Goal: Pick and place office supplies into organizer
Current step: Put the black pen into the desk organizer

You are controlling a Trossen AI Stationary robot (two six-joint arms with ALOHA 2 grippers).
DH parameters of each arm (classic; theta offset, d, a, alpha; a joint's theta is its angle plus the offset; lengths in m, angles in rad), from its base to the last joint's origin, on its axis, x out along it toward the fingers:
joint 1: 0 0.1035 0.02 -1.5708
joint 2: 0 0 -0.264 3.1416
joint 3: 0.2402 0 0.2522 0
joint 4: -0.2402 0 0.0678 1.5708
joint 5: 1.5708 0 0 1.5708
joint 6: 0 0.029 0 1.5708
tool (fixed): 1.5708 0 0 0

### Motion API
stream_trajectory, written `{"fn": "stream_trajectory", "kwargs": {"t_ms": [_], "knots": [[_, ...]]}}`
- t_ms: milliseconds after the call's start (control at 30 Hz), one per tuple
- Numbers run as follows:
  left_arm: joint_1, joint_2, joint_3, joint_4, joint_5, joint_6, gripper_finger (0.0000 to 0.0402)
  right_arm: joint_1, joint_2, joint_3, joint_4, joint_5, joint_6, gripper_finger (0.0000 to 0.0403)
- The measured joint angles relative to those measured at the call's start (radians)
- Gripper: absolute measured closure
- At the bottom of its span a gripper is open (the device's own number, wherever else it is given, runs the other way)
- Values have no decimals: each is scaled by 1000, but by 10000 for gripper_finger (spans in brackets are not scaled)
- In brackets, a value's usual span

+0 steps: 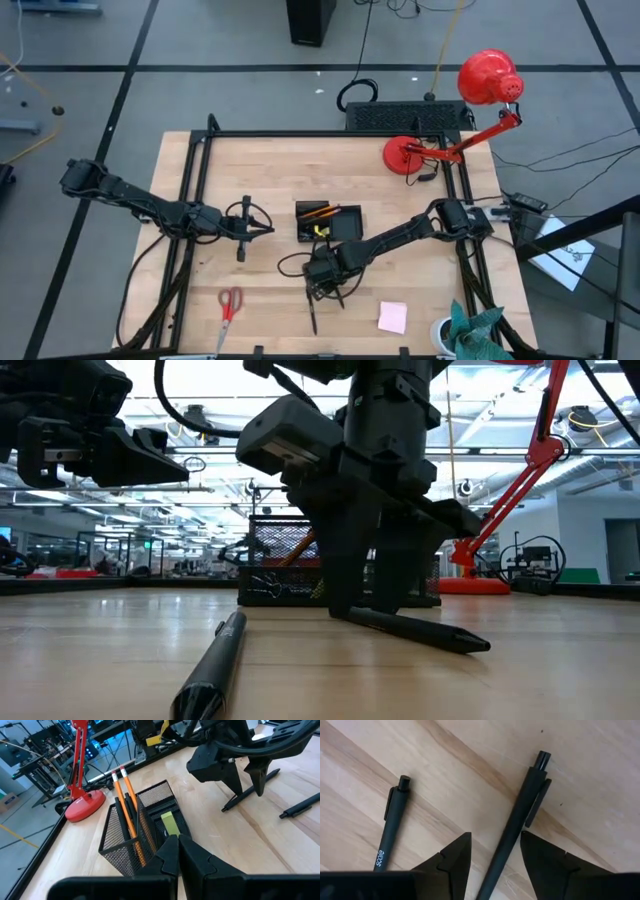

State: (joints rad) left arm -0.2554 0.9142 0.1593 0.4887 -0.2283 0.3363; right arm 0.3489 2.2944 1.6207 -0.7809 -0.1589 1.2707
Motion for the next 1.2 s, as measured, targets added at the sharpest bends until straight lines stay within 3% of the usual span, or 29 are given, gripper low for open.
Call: {"fn": "stream_trajectory", "kwargs": {"t_ms": [200, 500, 633, 900, 1067, 1200], "knots": [[0, 0, 0, 1, 0, -1, 382, 1, 0, 0, -12, 3, -4, 265], [0, 0, 0, 0, 0, -10, 382, 6, 2, 1, -92, 21, -32, 382], [0, 0, 0, 0, 0, -10, 382, 6, 2, 3, -113, 34, -42, 386], [0, 0, 0, -15, 1, -17, 382, 18, 3, 3, -75, 120, -91, 347], [0, 0, 0, -15, 1, -23, 382, 22, 1, 2, -57, 184, -91, 386], [0, 0, 0, -15, 1, -25, 382, 41, -22, -8, -46, 284, -95, 386]]}}
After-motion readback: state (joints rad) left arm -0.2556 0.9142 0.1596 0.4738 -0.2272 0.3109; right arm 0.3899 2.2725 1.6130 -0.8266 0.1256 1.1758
